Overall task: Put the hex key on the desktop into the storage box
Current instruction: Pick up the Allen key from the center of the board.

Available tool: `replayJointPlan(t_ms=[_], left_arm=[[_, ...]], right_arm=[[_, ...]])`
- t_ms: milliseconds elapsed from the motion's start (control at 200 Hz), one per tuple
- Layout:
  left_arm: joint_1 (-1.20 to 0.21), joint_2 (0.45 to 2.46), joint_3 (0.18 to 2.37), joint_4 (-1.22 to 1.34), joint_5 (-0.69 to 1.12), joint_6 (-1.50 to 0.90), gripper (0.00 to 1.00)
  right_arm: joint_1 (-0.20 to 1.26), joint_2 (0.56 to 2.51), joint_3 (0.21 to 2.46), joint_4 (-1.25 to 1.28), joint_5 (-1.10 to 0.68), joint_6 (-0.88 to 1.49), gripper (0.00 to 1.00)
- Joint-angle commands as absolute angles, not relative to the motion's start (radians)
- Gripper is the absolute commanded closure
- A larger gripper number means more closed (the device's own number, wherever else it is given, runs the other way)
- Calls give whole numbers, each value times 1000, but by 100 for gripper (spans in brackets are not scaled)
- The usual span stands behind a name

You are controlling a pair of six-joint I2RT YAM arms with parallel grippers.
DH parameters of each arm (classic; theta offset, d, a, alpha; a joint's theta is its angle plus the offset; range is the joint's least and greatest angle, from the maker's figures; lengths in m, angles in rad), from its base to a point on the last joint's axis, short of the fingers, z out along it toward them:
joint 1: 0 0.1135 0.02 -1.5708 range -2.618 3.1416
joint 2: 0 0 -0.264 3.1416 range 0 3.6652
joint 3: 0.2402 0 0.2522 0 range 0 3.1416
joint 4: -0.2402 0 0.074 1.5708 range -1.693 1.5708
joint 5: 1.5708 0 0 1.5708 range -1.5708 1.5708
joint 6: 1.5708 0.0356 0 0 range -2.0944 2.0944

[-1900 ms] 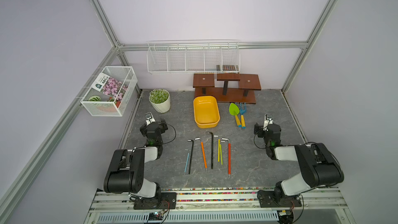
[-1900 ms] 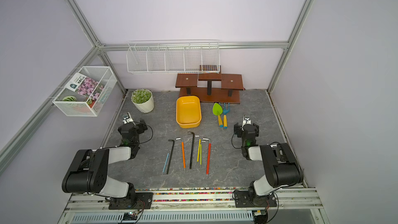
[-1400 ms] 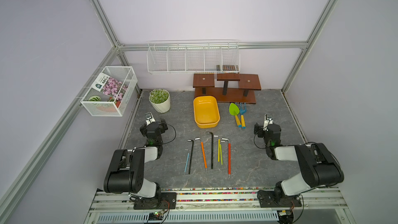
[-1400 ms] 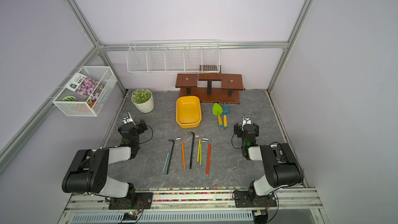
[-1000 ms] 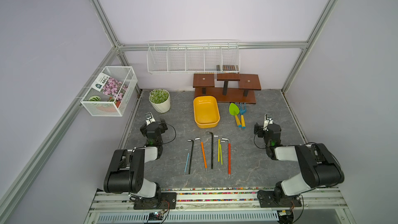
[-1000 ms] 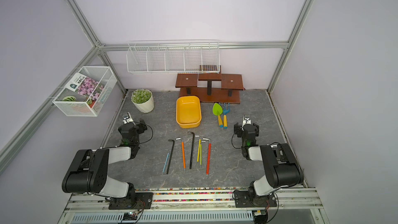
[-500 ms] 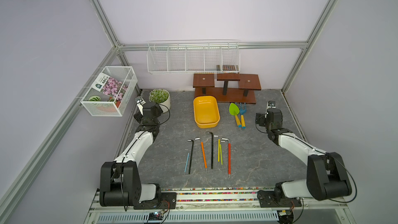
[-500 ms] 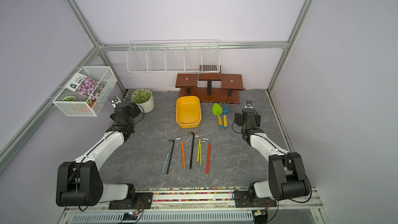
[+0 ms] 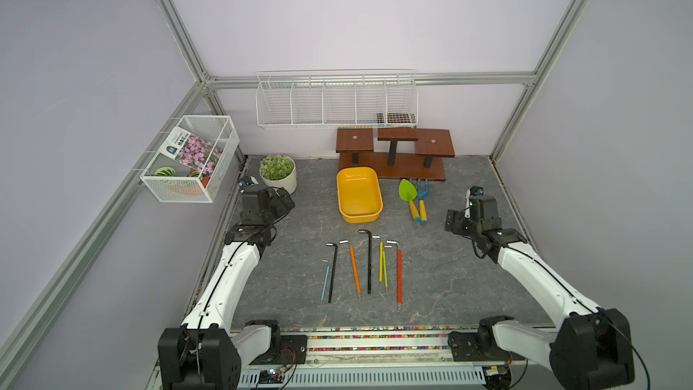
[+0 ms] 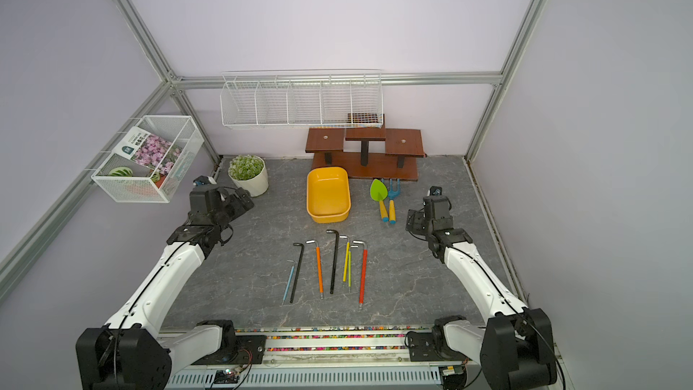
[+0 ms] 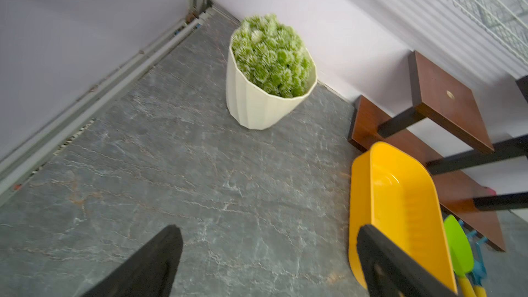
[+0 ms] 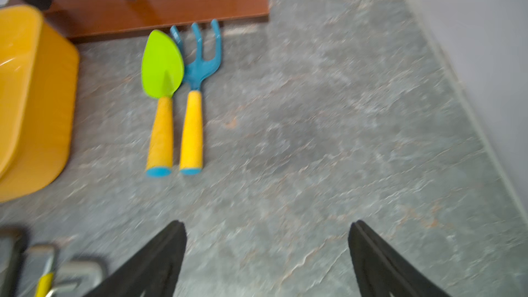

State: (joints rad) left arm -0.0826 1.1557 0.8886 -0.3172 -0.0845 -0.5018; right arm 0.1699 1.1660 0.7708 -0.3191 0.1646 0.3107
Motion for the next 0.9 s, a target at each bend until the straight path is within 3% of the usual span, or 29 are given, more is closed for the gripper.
replayJointPlan(t_ms=[0, 380, 725, 895], left_arm=[[-97, 1167, 947, -457, 29, -526, 0], [-258, 1236, 969, -495, 156, -490, 0], [-273, 1229, 892, -489, 115, -483, 1], [-273, 1227, 851, -462, 123, -472, 1]], right_arm=[[195, 1129, 785, -419, 49, 345, 8], [332, 1134, 840, -552, 2, 402, 15], [499, 1243, 847, -586, 9, 508, 28], [568, 1311, 848, -558, 16, 553, 30]])
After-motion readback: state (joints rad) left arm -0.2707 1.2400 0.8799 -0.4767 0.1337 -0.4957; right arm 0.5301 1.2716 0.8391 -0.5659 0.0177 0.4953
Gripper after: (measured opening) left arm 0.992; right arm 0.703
